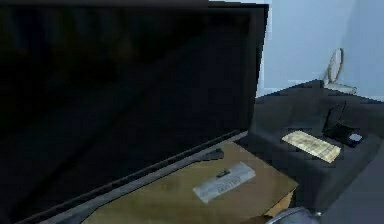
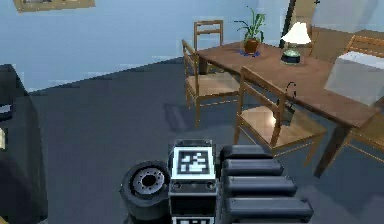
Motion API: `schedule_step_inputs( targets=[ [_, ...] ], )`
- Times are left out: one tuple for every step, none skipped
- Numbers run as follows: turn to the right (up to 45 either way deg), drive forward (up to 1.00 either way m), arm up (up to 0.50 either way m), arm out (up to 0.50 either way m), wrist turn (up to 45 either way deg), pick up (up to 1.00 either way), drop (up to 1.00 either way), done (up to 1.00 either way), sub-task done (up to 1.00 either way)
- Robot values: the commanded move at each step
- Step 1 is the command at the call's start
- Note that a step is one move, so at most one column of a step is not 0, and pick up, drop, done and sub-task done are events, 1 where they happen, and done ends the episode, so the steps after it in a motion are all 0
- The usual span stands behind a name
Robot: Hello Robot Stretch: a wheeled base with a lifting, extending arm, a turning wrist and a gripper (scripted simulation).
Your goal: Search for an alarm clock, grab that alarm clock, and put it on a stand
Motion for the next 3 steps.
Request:
schedule_step_inputs(
  targets=[
    [-39.0, 0.0, 0.0, 0.0, 0.0, 0.0, 0.0, 0.0, 0.0],
    [-3.0, 0.0, 0.0, 0.0, 0.0, 0.0, 0.0, 0.0, 0.0],
    [33.0, 0.0, 0.0, 0.0, 0.0, 0.0, 0.0, 0.0, 0.0]
  ],
)
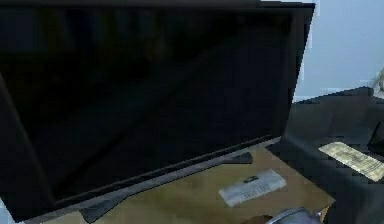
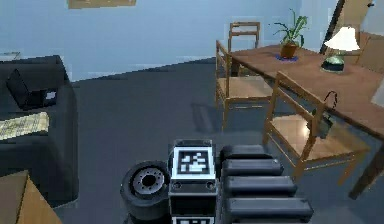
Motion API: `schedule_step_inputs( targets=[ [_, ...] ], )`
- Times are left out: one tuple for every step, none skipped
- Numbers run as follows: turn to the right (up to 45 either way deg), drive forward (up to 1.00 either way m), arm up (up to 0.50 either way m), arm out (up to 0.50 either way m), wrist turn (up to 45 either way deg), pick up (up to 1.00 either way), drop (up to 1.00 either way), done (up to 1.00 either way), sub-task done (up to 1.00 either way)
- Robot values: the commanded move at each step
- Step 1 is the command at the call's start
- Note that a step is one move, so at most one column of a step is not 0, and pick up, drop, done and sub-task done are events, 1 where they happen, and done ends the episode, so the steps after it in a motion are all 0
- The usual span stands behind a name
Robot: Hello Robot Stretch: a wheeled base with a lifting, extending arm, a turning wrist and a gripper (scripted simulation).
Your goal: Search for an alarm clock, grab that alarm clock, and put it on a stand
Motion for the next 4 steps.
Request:
schedule_step_inputs(
  targets=[
    [-27.0, 0.0, 0.0, 0.0, 0.0, 0.0, 0.0, 0.0, 0.0],
    [0.0, 0.05, 0.0, 0.0, 0.0, 0.0, 0.0, 0.0, 0.0],
    [30.0, 0.0, 0.0, 0.0, 0.0, 0.0, 0.0, 0.0, 0.0],
    [-27.0, 0.0, 0.0, 0.0, 0.0, 0.0, 0.0, 0.0, 0.0]
  ],
)
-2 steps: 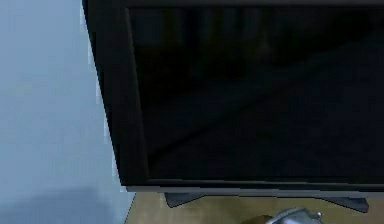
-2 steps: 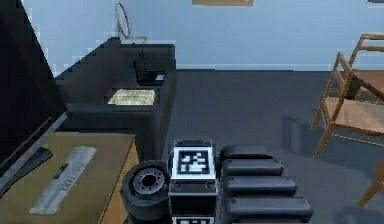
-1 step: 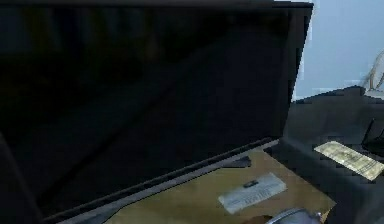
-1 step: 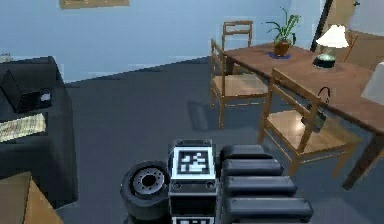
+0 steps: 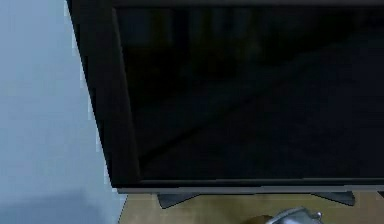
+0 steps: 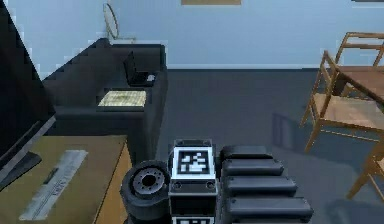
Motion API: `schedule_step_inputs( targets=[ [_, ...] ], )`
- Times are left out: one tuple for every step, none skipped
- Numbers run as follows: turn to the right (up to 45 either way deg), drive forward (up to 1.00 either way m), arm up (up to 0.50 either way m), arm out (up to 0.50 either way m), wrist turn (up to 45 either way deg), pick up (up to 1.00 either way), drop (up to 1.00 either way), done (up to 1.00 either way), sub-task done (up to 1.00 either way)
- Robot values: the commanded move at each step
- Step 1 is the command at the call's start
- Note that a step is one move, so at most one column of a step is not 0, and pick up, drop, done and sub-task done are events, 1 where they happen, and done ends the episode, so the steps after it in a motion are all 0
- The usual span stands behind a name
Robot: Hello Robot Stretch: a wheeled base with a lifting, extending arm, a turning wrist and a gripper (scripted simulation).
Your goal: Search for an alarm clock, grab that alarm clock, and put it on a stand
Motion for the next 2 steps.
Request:
schedule_step_inputs(
  targets=[
    [21.0, 0.0, 0.0, 0.0, 0.0, 0.0, 0.0, 0.0, 0.0],
    [-12.0, 0.0, 0.0, 0.0, 0.0, 0.0, 0.0, 0.0, 0.0]
  ],
)
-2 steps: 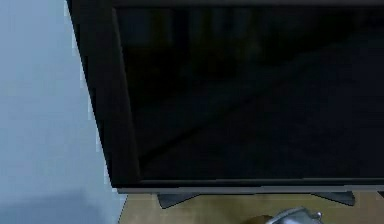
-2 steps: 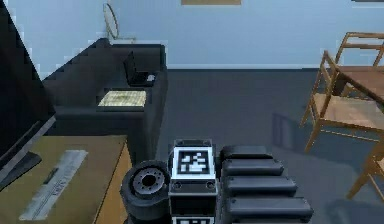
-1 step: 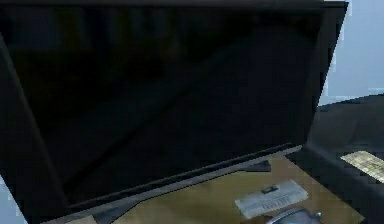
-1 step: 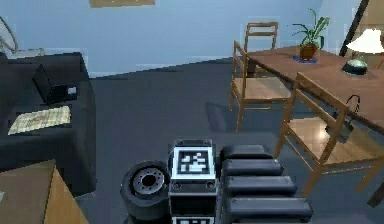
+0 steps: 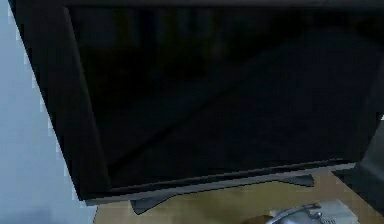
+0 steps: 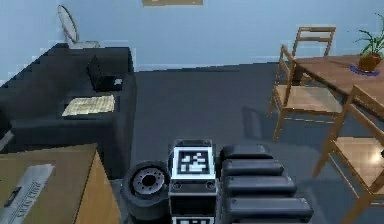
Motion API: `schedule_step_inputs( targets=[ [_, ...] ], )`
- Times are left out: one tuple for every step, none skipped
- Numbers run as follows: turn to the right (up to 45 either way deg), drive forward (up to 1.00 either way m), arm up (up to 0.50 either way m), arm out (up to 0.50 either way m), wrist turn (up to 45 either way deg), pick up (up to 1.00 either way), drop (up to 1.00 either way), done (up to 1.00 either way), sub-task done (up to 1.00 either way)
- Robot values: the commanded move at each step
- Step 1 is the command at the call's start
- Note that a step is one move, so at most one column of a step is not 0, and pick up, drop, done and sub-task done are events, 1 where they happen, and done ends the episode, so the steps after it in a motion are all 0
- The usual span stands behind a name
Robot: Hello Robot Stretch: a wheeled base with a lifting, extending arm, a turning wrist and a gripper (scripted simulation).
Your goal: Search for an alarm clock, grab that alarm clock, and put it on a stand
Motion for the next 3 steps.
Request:
schedule_step_inputs(
  targets=[
    [15.0, 0.0, 0.0, 0.0, 0.0, 0.0, 0.0, 0.0, 0.0],
    [45.0, 0.0, 0.0, 0.0, 0.0, 0.0, 0.0, 0.0, 0.0],
    [9.0, 0.0, 0.0, 0.0, 0.0, 0.0, 0.0, 0.0, 0.0]
  ],
)
